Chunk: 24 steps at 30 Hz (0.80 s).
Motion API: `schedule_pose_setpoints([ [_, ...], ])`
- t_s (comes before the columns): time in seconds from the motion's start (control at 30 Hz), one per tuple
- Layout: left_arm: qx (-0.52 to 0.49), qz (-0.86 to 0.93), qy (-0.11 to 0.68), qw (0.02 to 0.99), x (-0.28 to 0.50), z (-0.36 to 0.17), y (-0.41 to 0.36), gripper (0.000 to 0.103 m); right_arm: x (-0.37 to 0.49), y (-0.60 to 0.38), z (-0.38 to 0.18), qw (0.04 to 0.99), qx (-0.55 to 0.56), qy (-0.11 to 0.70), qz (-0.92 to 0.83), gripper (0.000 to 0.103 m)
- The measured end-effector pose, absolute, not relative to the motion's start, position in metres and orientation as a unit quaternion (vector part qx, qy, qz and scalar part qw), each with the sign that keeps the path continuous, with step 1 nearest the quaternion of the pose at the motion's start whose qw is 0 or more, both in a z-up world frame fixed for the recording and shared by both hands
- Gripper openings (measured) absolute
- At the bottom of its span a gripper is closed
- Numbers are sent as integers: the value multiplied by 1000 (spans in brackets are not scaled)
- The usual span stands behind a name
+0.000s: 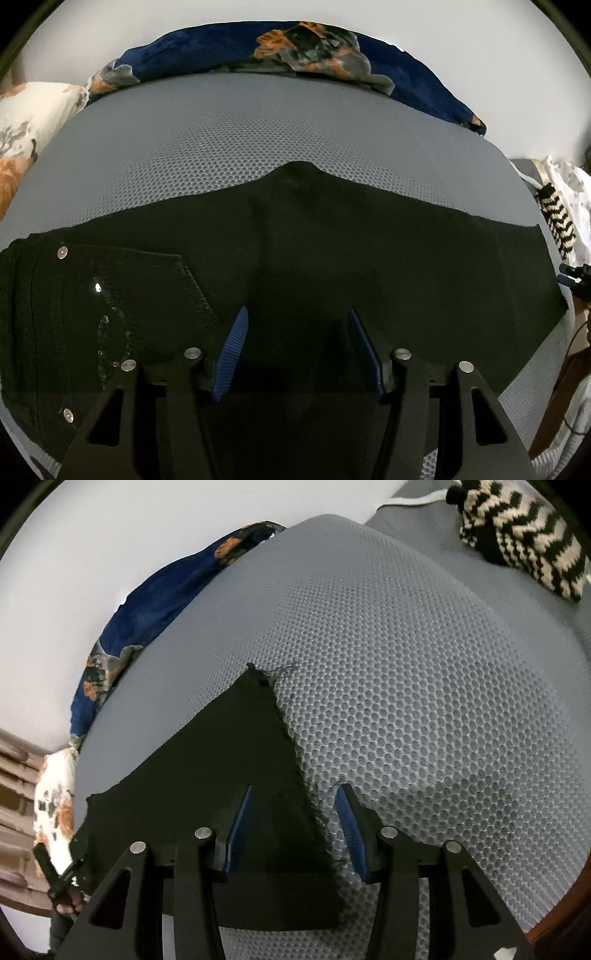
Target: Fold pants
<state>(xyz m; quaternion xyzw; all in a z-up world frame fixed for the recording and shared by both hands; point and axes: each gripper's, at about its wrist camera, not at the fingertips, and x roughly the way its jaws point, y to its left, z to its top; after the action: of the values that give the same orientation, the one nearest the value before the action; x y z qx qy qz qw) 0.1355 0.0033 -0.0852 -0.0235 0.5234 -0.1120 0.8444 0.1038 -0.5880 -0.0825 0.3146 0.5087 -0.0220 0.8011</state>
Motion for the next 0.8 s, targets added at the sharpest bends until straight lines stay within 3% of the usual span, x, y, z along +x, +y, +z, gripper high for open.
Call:
schedule_pose_setpoints([
  [0.17,-27,-107,526,843,136,-86,2,58,107,-595,-90,798,331,503,13,42],
  [0.43,-22,-102,528,843,133,-87,0,58,134,-582,-102,793,369,480,68,30],
  [0.53,-24,-101,526,844,133,-90,1,58,138,-578,-107,786,383,481,63,14],
  [0.8,-29,-106,521,847,131,-89,3,58,128,-555,-75,812,365,454,32,11],
])
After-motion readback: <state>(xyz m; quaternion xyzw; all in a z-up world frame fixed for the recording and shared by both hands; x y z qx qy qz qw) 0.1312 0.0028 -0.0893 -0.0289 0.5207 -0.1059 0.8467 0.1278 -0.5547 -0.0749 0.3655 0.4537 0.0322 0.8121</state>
